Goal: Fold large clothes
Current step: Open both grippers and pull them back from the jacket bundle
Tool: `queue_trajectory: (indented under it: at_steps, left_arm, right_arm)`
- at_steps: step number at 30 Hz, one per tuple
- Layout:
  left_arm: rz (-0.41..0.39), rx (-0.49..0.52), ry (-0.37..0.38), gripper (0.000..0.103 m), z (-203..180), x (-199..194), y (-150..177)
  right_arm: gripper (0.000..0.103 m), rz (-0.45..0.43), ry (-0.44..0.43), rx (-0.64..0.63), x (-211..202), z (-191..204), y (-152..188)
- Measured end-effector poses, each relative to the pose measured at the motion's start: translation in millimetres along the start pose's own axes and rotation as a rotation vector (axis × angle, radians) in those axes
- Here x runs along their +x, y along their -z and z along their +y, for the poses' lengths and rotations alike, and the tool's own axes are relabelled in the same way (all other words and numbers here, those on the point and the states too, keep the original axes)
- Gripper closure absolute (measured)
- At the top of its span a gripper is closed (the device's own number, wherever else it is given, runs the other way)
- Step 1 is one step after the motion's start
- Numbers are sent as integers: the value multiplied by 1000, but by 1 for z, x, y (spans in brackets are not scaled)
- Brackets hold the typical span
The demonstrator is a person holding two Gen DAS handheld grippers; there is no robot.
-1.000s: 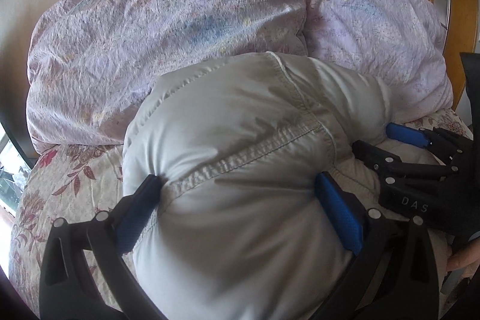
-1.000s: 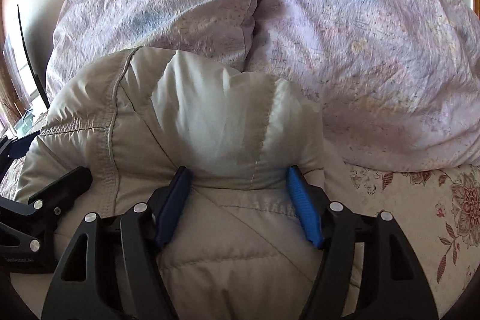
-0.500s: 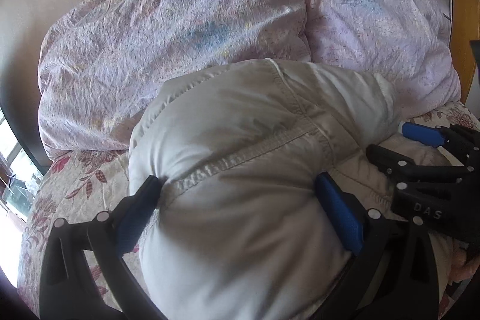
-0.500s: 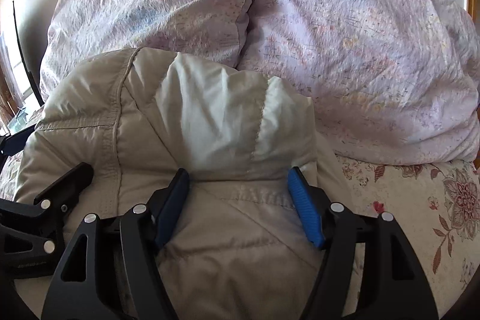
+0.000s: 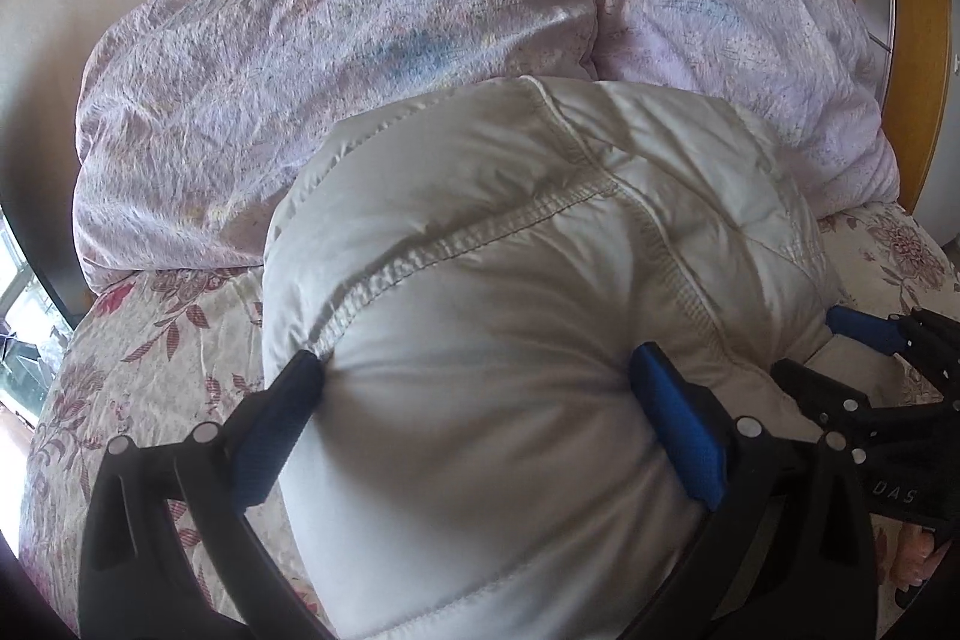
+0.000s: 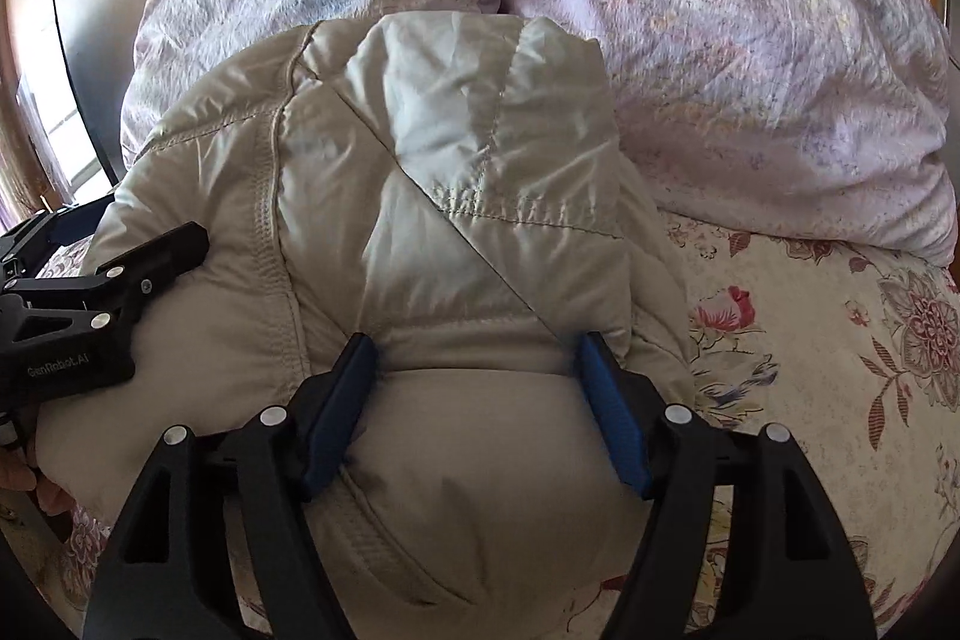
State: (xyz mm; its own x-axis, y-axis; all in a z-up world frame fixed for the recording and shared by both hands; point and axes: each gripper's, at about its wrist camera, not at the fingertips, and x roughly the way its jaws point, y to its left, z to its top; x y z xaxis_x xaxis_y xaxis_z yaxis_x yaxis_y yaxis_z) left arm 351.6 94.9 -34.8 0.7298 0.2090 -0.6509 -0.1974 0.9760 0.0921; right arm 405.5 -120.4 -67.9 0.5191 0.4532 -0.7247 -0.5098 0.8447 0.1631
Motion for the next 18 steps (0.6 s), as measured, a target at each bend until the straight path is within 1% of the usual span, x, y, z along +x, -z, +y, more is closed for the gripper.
queue_trajectory:
  at_steps: [4, 6, 7, 8, 9, 10, 12, 14, 16, 18]
  left_arm:
    - [-16, 1, -12, 2, 0, -2, 1]
    - [-25, -10, 11, 2, 4, -11, 3]
    - [-28, -19, 25, 2, 7, -17, 5]
    - [-28, -33, 41, 2, 9, -25, 7]
    - [-27, -42, 58, 2, 12, -33, 10]
    - [-28, -48, 70, 2, 13, -42, 13]
    - [-41, -47, 84, 2, 15, -60, 20]
    - [-54, -45, 87, 2, 16, -77, 29]
    - [-42, -42, 90, 2, 16, -89, 39]
    - [-9, -39, 96, 2, 16, -98, 50]
  right_arm:
    - [31, -39, 7, 25, -3, 0, 2]
    - [29, -49, 15, 38, -12, 0, 3]
    - [26, -49, 21, 46, -17, 0, 3]
    - [16, -50, 35, 63, -24, -1, 4]
    - [11, -50, 45, 86, -31, -2, 5]
    - [7, -53, 33, 103, -37, -4, 6]
    - [7, -66, 0, 138, -54, -4, 12]
    - [3, -66, 18, 154, -68, 0, 16]
    - [1, -66, 32, 165, -80, 3, 23]
    - [1, -62, 34, 170, -93, 7, 32]
